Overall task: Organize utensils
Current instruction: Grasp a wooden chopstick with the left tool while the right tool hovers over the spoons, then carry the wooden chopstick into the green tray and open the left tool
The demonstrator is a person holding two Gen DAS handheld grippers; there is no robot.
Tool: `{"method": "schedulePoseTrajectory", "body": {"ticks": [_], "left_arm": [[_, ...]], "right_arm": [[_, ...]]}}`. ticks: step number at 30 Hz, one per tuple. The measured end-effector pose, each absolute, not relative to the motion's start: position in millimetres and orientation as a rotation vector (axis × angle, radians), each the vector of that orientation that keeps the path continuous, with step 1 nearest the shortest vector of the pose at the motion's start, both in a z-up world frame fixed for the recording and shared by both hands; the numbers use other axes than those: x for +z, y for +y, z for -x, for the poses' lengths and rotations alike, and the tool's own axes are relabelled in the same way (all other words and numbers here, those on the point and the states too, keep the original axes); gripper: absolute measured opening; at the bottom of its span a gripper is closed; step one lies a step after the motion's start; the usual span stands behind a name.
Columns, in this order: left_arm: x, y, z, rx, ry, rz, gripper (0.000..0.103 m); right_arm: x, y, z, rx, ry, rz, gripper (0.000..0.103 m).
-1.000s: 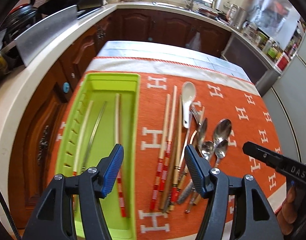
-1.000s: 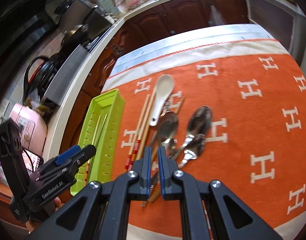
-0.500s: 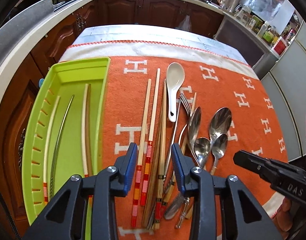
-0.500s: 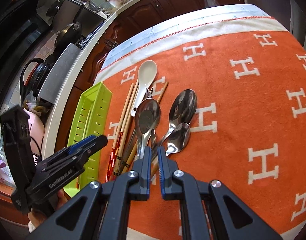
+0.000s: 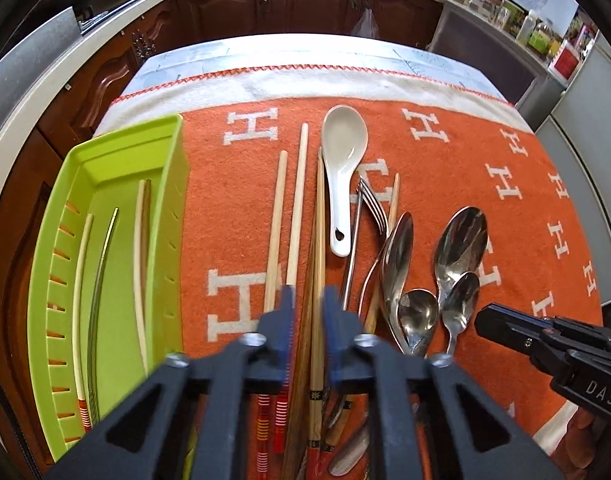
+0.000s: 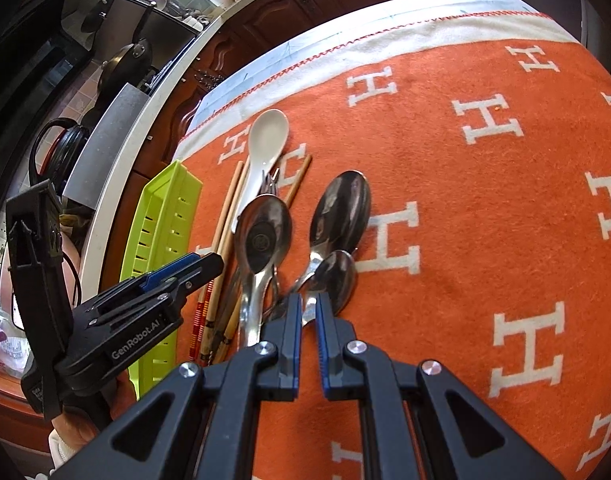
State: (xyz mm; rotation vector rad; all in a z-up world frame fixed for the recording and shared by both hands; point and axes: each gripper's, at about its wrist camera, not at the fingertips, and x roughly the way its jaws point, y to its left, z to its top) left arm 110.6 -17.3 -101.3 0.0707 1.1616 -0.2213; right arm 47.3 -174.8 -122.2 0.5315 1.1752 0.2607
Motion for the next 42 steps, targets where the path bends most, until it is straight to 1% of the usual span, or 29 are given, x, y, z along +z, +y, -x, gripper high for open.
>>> {"method": "schedulePoseTrajectory", "body": {"ticks": [9, 11, 22, 25, 32, 37, 42], "left_arm": [[-108.1, -22.0, -111.4, -0.216, 1.165, -0.095, 0.007], [-107.5, -21.1, -111.4, -0.217, 1.162, -0.083, 0.004], [-95.0, -5.2, -102.1, -0.241, 1.162, 0.005, 0.004], [-84.5, 0.0, -95.6, -0.259, 1.154, 0.028, 0.004], [-41.8, 20.8, -77.6, -0.297, 1.098, 0.077, 0.004], [-15.1, 46.7, -65.4, -0.233, 1.037, 0.05, 0.004], [-11.9, 81.3, -63.3, -0.11, 1.012, 0.013, 0.004]], "right_arm": [[-126.9, -179.4, -49.6, 0.254, 1.18, -0.544, 0.008], [-127.3, -180.0, -49.6, 0.255, 1.181, -0.547, 0.008], [-123.8, -176.0, -48.2, 0.265, 1.168, -0.541, 0.008], [-122.3, -173.9, -49.3, 0.267, 1.169, -0.534, 0.008], [-114.9, -158.4, -51.8, 0.292, 1.163, -0.509, 0.008], [-109.2, -145.9, -52.3, 0.298, 1.156, -0.468, 0.008], [-108.3, -144.1, -50.7, 0.282, 1.159, -0.452, 0.008]]}}
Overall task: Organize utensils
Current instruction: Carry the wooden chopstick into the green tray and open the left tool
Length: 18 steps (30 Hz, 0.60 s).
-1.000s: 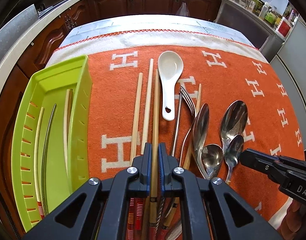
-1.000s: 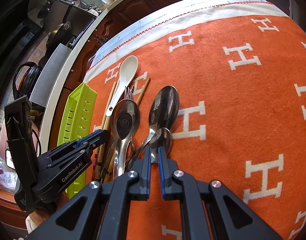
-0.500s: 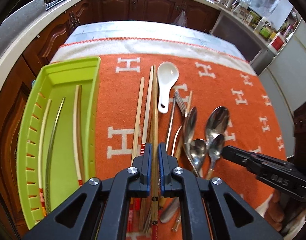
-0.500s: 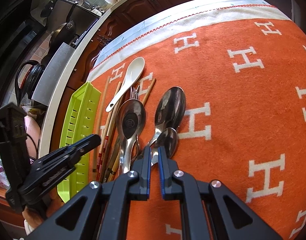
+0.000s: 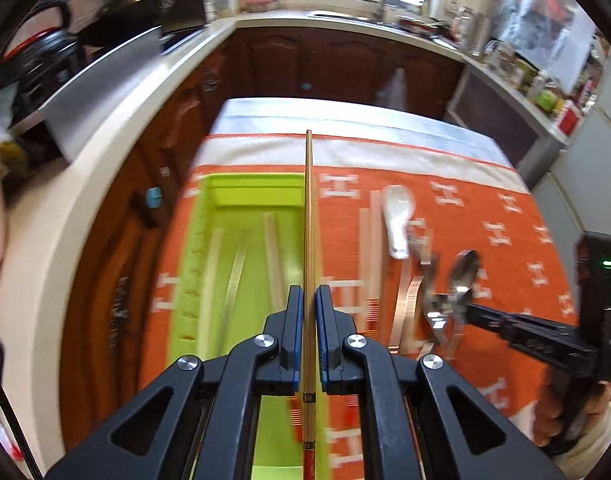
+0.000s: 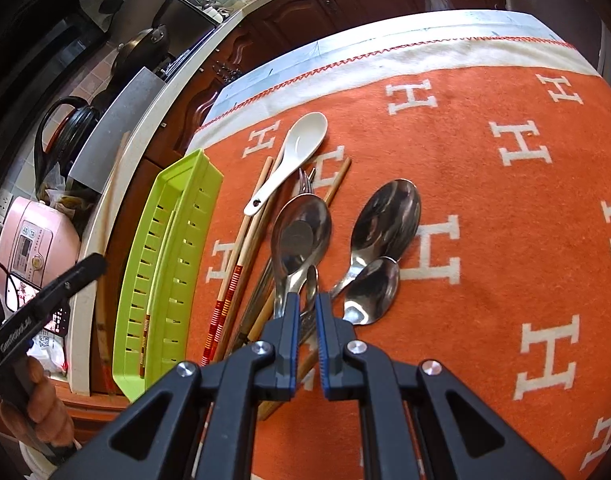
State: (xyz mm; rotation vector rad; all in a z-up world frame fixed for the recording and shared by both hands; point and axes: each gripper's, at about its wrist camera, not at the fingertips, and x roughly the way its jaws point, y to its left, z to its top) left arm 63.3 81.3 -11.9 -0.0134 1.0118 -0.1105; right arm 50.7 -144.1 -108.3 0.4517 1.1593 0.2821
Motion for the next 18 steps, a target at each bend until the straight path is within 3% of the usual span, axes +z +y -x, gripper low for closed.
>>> {"method": "schedulePoseTrajectory", "body": {"ticks": [12, 16, 18], "left_arm": [[-70.7, 114.0, -70.8, -0.024, 1.112, 0.006, 0.004], [-69.8, 115.1, -67.0, -0.013, 1.093, 0.032, 0.017], [-67.6, 118.3, -66.7, -0.015, 1.081, 0.044, 0.018]], "right_arm": [[-103.0, -116.2, -56.4, 0.315, 1.185, -0.42, 0.008], [-98.9, -103.0, -68.4, 0.314, 1.18, -0.401, 0.008], [-100.2, -96.6, -76.4, 0.313, 1.187, -0.409, 0.008]]}}
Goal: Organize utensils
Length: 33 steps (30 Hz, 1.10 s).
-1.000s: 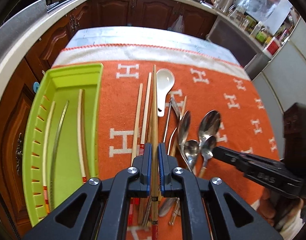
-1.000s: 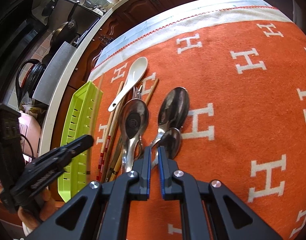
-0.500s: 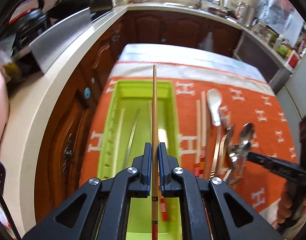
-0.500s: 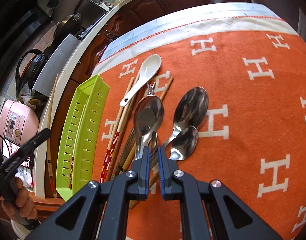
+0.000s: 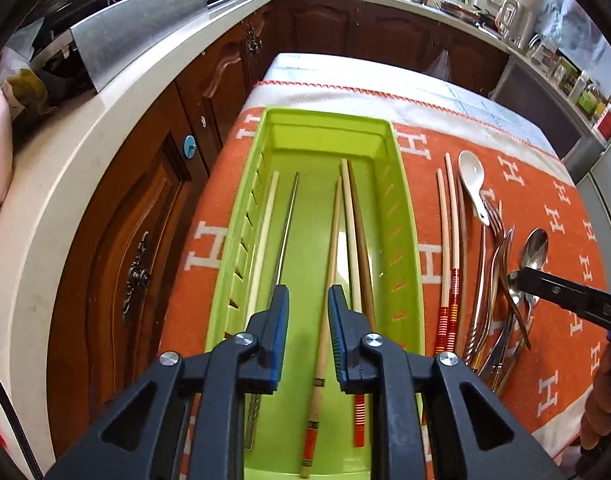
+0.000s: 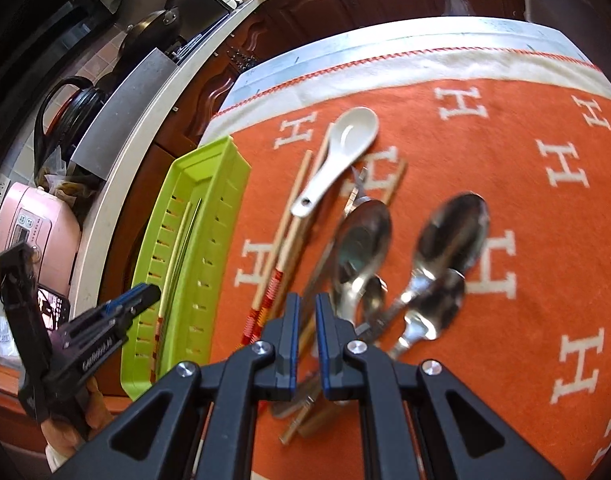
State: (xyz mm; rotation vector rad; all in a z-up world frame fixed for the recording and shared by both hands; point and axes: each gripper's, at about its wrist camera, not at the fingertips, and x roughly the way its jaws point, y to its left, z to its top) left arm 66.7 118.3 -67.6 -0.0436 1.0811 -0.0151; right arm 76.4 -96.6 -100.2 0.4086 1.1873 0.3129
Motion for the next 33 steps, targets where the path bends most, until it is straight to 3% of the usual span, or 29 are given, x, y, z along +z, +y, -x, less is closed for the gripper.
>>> {"method": "schedulePoseTrajectory", "body": {"ticks": [33], "left_arm": [[-67.6, 122.6, -57.4, -0.075, 1.068, 0.13, 0.022]], "right_arm": [[-126.3, -40.0, -118.0, 0.095, 1.31, -0.223, 0.01]]}}
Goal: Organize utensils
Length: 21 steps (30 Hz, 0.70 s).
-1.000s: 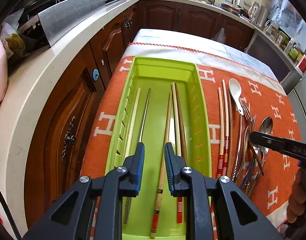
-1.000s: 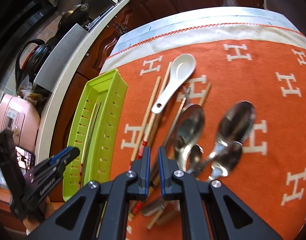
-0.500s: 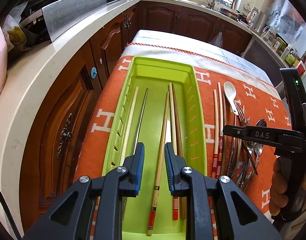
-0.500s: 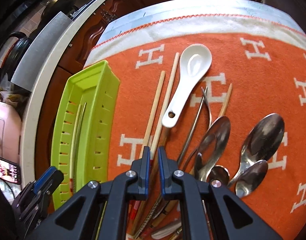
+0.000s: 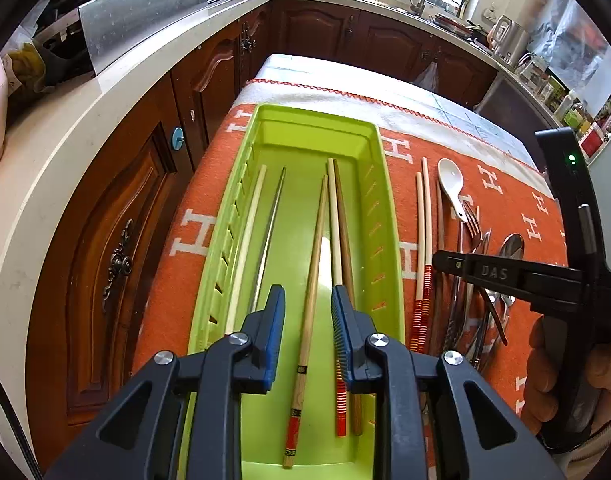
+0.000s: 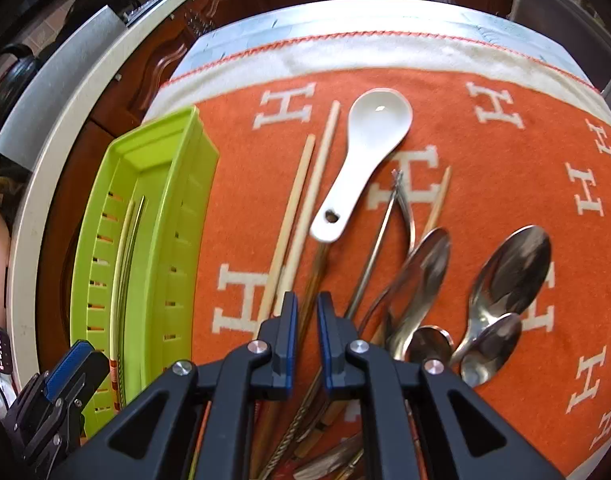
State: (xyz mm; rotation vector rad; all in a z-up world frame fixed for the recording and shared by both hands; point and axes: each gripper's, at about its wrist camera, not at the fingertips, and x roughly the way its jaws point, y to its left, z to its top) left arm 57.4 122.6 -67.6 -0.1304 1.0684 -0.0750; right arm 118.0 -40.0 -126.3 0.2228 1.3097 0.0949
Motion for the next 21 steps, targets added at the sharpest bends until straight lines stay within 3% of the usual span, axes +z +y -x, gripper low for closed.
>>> {"method": "schedulePoseTrajectory", "body": {"ticks": [9, 21], "left_arm": [[-64.3, 127.3, -54.5, -0.074, 1.058, 0.137, 0.022], [-62.1, 137.7, -51.7, -0.057, 1.05, 0.161, 0.022]], "right_arm": [[-122.8, -46.3, -114.4, 0.134, 1.312, -0.294, 0.007], [-78.0, -65.9, -89.1, 0.273, 1.263, -0.39, 0.0]]}}
